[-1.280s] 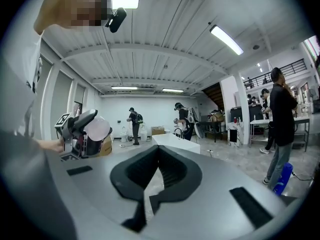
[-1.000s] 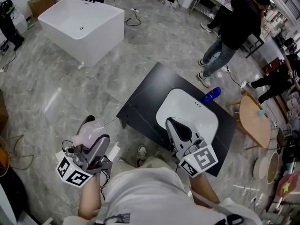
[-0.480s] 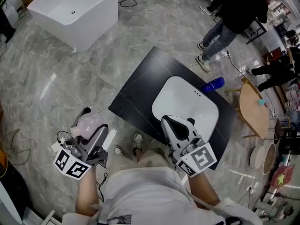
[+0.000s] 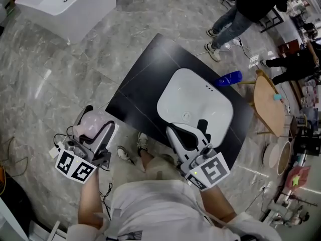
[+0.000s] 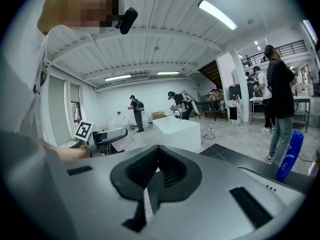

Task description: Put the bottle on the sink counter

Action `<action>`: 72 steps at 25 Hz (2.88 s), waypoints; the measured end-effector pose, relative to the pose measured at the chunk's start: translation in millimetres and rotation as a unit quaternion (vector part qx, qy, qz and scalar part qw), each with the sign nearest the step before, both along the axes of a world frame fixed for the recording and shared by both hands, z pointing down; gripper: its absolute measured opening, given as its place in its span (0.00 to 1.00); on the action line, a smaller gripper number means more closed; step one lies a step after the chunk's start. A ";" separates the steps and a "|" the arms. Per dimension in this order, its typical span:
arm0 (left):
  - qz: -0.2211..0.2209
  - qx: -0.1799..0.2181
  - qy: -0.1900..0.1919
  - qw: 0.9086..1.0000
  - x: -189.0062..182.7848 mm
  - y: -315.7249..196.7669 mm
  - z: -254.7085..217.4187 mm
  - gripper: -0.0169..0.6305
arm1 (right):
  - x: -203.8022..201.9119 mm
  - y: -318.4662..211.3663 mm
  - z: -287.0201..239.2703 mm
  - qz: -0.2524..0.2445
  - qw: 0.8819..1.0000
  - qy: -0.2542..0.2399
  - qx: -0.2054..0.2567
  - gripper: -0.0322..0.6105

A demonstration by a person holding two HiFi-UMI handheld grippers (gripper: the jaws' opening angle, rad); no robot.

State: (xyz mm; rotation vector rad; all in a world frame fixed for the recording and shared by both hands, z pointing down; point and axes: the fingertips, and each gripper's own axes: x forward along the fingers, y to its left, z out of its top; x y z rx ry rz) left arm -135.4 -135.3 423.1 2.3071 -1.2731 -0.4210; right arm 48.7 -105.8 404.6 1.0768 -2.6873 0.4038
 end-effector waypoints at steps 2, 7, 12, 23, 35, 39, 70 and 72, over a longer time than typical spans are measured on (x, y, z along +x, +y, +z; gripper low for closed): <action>0.002 -0.008 -0.008 1.000 3.7 -6.6 13.9 0.67 | -2.5 -1.3 7.2 -0.004 1.000 0.001 -0.006 0.07; 0.013 -0.022 -0.036 0.999 16.8 -22.5 46.3 0.67 | -7.2 -7.1 23.7 -0.014 1.000 0.004 -0.017 0.07; 0.017 -0.048 -0.074 0.996 29.3 -36.6 86.0 0.67 | -7.2 -10.9 41.4 -0.017 0.999 0.001 -0.032 0.07; 0.026 -0.089 -0.180 0.979 43.0 -57.0 165.6 0.67 | -3.7 -19.0 63.6 -0.020 0.998 -0.003 -0.054 0.07; 0.019 -0.110 -0.240 0.964 55.3 -72.5 198.3 0.67 | -1.1 -26.4 68.6 -0.020 0.998 -0.011 -0.061 0.07; 0.015 -0.112 -0.257 0.960 54.2 -75.0 203.7 0.67 | 0.5 -27.9 68.6 -0.017 0.998 -0.011 -0.062 0.07; 0.039 -0.122 -0.326 0.937 62.0 -73.1 224.5 0.67 | 1.1 -30.6 72.9 -0.014 0.997 -0.022 -0.071 0.07; 0.041 -0.120 -0.327 0.937 62.3 -73.2 223.9 0.67 | 0.3 -30.0 71.9 -0.015 0.997 -0.023 -0.070 0.07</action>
